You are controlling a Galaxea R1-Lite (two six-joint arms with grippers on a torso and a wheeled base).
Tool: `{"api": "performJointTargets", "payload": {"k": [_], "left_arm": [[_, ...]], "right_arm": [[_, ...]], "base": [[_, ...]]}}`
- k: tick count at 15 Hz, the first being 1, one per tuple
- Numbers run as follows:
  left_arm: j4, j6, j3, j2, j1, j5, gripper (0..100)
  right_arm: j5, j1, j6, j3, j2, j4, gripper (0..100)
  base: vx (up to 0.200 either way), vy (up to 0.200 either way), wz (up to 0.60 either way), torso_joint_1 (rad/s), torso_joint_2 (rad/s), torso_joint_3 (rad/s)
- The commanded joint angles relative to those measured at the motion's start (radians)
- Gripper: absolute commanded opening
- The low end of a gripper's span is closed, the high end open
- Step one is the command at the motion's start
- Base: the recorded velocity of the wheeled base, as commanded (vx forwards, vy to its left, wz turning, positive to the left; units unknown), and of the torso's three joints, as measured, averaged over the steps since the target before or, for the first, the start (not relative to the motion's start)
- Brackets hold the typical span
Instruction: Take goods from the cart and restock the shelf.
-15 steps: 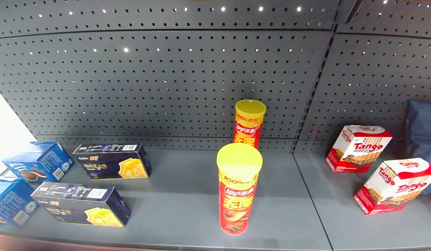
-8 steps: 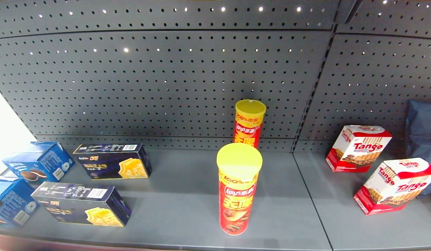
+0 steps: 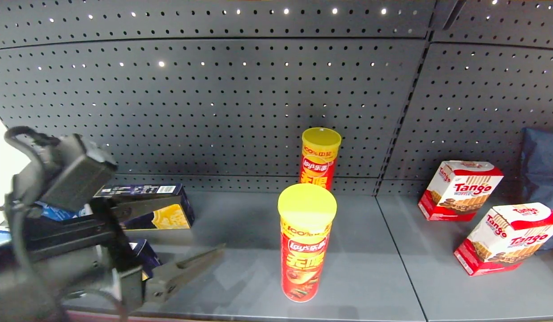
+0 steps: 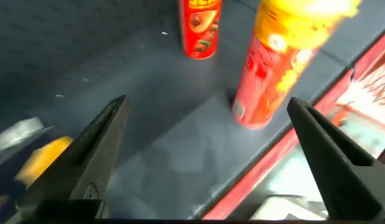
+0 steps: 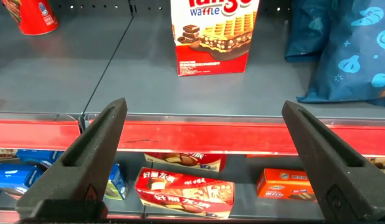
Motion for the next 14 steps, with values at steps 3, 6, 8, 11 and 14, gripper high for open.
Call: {"api": "performJointTargets", "payload": {"k": [3, 6, 8, 11, 14], "left_arm": [[-0.089, -0.054, -0.003, 0.255, -0.008, 0.005, 100], [-0.092, -0.054, 0.023, 0.311, -0.017, 0.034, 100], [-0.105, -0.054, 0.051, 0.350, -0.019, 0.044, 100], [-0.125, -0.054, 0.045, 0.383, -0.021, 0.050, 100], [-0.203, -0.057, 0.042, 0.433, -0.027, 0.102, 100]], "right_arm": [[0.000, 0.000, 0.000, 0.000, 0.002, 0.000, 100], [0.000, 0.001, 0.000, 0.000, 0.002, 0.000, 100], [0.000, 0.000, 0.000, 0.000, 0.002, 0.000, 100], [0.000, 0.000, 0.000, 0.000, 0.002, 0.000, 100], [0.000, 0.001, 0.000, 0.000, 0.002, 0.000, 100]], "base": [[0.000, 0.000, 0.00, 0.000, 0.00, 0.000], [0.000, 0.000, 0.00, 0.000, 0.00, 0.000], [0.000, 0.000, 0.00, 0.000, 0.00, 0.000], [0.000, 0.000, 0.00, 0.000, 0.00, 0.000], [0.000, 0.000, 0.00, 0.000, 0.00, 0.000]]}}
